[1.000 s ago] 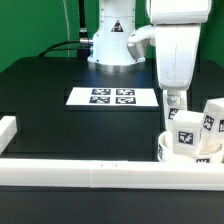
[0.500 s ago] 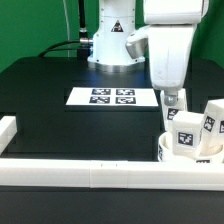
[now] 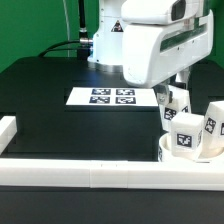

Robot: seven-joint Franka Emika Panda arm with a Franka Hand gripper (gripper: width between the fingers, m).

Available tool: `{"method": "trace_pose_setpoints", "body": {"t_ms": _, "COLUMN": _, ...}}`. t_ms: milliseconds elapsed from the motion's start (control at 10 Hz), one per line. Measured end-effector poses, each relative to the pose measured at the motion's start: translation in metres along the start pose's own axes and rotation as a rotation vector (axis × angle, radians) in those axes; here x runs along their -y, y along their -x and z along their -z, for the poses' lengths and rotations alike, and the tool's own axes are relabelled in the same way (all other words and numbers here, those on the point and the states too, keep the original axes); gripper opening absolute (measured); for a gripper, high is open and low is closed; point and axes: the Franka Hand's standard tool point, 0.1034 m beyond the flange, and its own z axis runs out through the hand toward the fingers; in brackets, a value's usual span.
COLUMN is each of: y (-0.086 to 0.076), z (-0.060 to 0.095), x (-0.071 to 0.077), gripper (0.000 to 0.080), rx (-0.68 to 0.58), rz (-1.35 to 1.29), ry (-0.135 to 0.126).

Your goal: Assemble stool

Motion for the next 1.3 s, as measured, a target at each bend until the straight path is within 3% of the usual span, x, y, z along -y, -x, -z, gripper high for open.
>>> {"method": "trace_pose_setpoints", "body": {"t_ms": 1000, "y": -0.009, "z": 0.001, "x": 0.009, "gripper": 0.0343, "rx": -0.005, "rz": -0.822, "ry": -0.009}}
{"method": "trace_pose_setpoints", "body": {"t_ms": 1300, "y": -0.013, "z": -0.001, "x": 0.013, "gripper": 0.0343, "rx": -0.015, "rz": -1.035, "ry": -0.029}}
